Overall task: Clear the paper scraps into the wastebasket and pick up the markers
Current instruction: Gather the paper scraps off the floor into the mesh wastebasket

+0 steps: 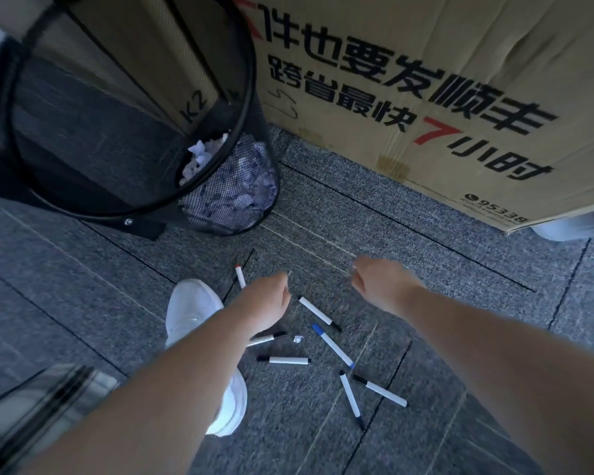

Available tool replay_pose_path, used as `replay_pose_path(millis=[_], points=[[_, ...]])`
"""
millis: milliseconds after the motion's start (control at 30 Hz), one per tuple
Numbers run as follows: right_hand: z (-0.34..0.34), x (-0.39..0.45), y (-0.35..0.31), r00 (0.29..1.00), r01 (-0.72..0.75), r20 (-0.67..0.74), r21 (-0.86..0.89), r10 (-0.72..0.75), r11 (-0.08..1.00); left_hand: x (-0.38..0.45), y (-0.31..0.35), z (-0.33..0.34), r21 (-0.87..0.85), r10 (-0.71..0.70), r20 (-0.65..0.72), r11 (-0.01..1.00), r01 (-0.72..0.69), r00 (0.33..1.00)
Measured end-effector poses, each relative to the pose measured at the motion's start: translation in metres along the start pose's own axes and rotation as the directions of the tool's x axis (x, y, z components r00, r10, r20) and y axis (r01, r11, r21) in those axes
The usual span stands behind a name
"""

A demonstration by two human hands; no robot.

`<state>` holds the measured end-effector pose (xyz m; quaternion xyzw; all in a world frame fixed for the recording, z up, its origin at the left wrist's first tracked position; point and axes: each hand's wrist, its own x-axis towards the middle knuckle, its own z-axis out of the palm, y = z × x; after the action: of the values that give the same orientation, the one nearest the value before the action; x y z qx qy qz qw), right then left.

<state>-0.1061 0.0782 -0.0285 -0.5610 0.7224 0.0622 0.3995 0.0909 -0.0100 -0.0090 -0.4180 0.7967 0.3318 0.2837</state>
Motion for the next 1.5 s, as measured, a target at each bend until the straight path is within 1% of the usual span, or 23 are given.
replay_pose_path(millis=[67,133,233,300,367,500,600,733,867,1000,1167,1267,1367,1500], points=[[-0.02,-0.005,0.002,1.0,0.007,-0.02,0.007,-0.007,1.0,-0.004,0.005,-0.007,0.013,0.002,0.023,1.0,-0.003,1.0],[-0.033,-0.012,0.001,0.999,0.019,-0.033,0.01,-0.019,1.0,-0.011,0.011,-0.004,0.056,0.031,0.113,0.998,-0.037,0.993],[-0.035,-0.019,-0.001,0.997,0.055,-0.045,-0.028,-0.056,0.998,-0.019,0.017,0.022,0.139,0.033,0.25,0.988,-0.069,0.968],[-0.028,-0.022,-0.002,0.995,0.081,-0.048,-0.037,-0.083,0.996,-0.021,0.016,0.042,0.193,0.006,0.295,0.979,-0.066,0.956],[-0.02,-0.022,-0.004,0.994,0.095,-0.05,-0.014,-0.095,0.995,-0.021,0.013,0.057,0.185,-0.03,0.293,0.982,-0.026,0.956],[-0.011,-0.019,-0.005,0.997,0.072,-0.045,0.027,-0.07,0.997,-0.019,0.01,0.065,0.183,-0.063,0.275,0.983,0.012,0.959],[-0.006,-0.016,-0.003,0.996,0.059,-0.069,0.054,-0.055,0.997,-0.015,0.009,0.068,0.237,-0.083,0.286,0.971,0.013,0.955],[-0.002,-0.012,-0.004,0.995,0.058,-0.083,0.06,-0.053,0.997,-0.011,0.012,0.07,0.303,-0.143,0.291,0.952,0.051,0.946],[0.001,-0.012,-0.004,0.996,0.048,-0.076,0.072,-0.043,0.996,-0.009,0.014,0.072,0.37,-0.115,0.254,0.929,0.013,0.96],[0.004,-0.009,-0.012,0.998,0.054,-0.028,0.098,-0.051,0.994,-0.01,0.011,0.074,0.338,-0.117,0.24,0.941,0.03,0.964],[0.01,0.008,-0.032,0.991,0.103,0.079,0.08,-0.11,0.991,0.0,0.006,0.075,0.252,-0.146,0.302,0.965,0.069,0.942],[0.013,0.02,-0.046,0.981,0.119,0.15,0.051,-0.126,0.992,0.004,0.002,0.074,0.177,-0.133,0.308,0.981,0.08,0.942],[0.017,0.031,-0.058,0.969,0.136,0.21,-0.019,-0.129,0.991,0.002,-0.001,0.068,0.09,-0.094,0.29,0.993,0.071,0.952],[0.02,0.044,-0.069,0.963,0.137,0.243,-0.078,-0.115,0.987,-0.004,-0.013,0.051,0.0,-0.037,0.206,0.999,0.038,0.978]])
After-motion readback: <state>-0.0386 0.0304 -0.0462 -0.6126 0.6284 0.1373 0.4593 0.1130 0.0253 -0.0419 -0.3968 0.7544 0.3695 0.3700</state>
